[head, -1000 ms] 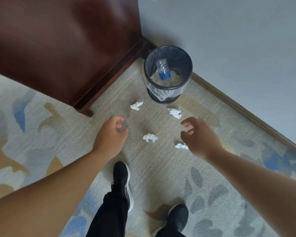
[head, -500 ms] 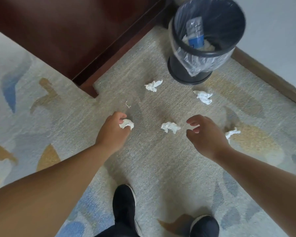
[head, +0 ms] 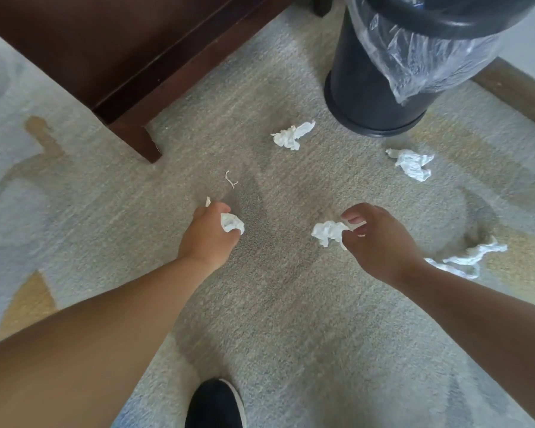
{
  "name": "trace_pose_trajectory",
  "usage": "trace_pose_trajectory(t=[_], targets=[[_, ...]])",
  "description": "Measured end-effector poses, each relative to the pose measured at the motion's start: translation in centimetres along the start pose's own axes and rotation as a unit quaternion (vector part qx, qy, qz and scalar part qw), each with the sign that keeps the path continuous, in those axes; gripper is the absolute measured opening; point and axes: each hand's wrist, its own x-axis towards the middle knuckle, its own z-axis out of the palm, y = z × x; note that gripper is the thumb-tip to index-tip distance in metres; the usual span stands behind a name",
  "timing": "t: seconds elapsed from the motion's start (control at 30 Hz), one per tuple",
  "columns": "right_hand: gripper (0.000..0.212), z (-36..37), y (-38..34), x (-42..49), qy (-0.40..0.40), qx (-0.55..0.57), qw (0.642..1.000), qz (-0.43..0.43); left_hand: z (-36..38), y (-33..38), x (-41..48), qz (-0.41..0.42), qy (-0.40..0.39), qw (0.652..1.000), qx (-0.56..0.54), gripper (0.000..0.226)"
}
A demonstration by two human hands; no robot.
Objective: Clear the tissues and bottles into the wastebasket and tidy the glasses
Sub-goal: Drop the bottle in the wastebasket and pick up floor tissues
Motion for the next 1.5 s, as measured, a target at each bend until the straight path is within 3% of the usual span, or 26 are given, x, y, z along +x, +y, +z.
trace_pose_trajectory(t=[0.37, 0.67, 0.77, 1.13, 1.5], targets=[[0.026, 1.5, 0.5, 1.3, -0.002, 0.0, 1.0, -0.003, 1.6, -1.7, 2.4, -0.011, -0.01, 0.999, 0.042, 0.041], [0.027, 1.1, 1.5, 0.7, 0.018, -0.001, 1.0, 0.0, 3.5, -1.7, 3.2, 0.005, -0.044, 0.994, 0.1, 0.008], [0.027, 0.8, 2.0, 0.3, 0.021, -0.001, 1.0, 0.002, 3.8, -1.8, 3.2, 0.016, -0.052, 0.993, 0.107, 0.013], [0.029, -0.9, 3.9, -0.6, 0.04, -0.005, 0.999, 0.014, 4.0, 4.4, 1.1, 0.124, 0.015, 0.991, -0.05, 0.014], [0.03, -2.5, 7.1, -2.2, 0.065, 0.025, 0.996, 0.047, 6.1, 11.2, -1.2, 0.158, 0.003, 0.985, -0.065, 0.02]])
